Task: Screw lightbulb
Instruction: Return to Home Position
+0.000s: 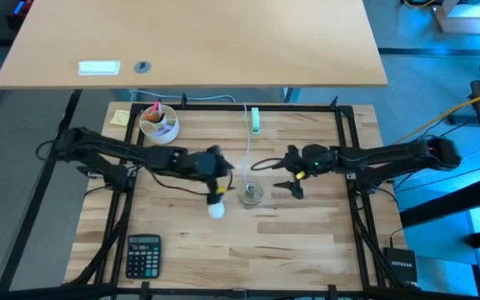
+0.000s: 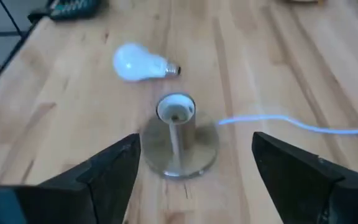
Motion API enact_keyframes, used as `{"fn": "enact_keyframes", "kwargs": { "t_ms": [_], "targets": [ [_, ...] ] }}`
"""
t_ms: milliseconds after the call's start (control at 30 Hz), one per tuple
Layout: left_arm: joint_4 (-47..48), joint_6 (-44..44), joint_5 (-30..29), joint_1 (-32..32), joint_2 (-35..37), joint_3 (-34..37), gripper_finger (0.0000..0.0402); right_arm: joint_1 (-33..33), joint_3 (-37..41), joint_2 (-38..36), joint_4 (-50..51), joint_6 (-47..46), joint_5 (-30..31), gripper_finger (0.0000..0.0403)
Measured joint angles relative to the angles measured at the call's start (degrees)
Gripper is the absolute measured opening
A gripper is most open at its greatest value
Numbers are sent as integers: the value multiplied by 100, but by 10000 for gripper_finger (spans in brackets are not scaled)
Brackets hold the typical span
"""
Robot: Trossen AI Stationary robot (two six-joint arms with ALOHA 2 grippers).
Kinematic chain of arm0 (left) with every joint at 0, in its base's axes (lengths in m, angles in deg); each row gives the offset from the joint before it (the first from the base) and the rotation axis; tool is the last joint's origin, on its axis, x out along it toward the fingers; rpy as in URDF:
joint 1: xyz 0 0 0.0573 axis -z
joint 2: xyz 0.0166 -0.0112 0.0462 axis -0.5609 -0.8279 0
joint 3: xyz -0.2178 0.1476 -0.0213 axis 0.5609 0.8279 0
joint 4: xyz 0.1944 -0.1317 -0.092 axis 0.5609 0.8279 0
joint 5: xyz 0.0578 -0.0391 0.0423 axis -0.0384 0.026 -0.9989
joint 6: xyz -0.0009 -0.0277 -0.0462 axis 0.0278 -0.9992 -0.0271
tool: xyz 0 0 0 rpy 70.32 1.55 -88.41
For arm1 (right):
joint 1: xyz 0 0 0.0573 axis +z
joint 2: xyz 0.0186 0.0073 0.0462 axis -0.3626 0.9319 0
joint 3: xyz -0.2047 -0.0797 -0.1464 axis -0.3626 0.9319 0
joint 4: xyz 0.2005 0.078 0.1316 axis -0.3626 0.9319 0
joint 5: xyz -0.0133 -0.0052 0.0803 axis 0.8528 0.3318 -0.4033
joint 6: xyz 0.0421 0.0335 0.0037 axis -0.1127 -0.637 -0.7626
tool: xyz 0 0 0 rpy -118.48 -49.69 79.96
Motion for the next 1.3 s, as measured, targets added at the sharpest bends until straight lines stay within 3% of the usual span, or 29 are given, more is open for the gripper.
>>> {"fn": "enact_keyframes", "kwargs": {
  "t_ms": [33,133,200,267,500,767,1000,1167,1300],
  "targets": [
    [-453,57,-26,-16,83,112,318,-24,94,-20,-234,37,-3,313],
    [-263,-67,-163,-93,723,771,318,-186,542,-341,-472,-137,24,298],
    [-962,-5,-158,-108,1004,1003,318,-295,750,-631,-894,-192,44,281],
    [-913,50,-152,-95,1361,1207,318,-387,842,-714,-1236,-299,21,266],
    [-1236,84,-115,-95,1840,1627,318,-424,913,-939,-1086,-306,25,231],
    [-2383,-24,-140,-134,3003,2883,318,-525,1410,-1267,-1700,-397,11,158],
    [-1915,388,-834,-299,4073,3526,318,-829,2727,-1824,-3431,-913,17,68],
    [-1853,22,-832,-325,4271,3559,318,-832,3006,-2130,-3584,-1125,34,25],
    [-1889,149,-821,-307,4262,3595,318,-833,2940,-2325,-3573,-1200,-591,12]
  ]
}}
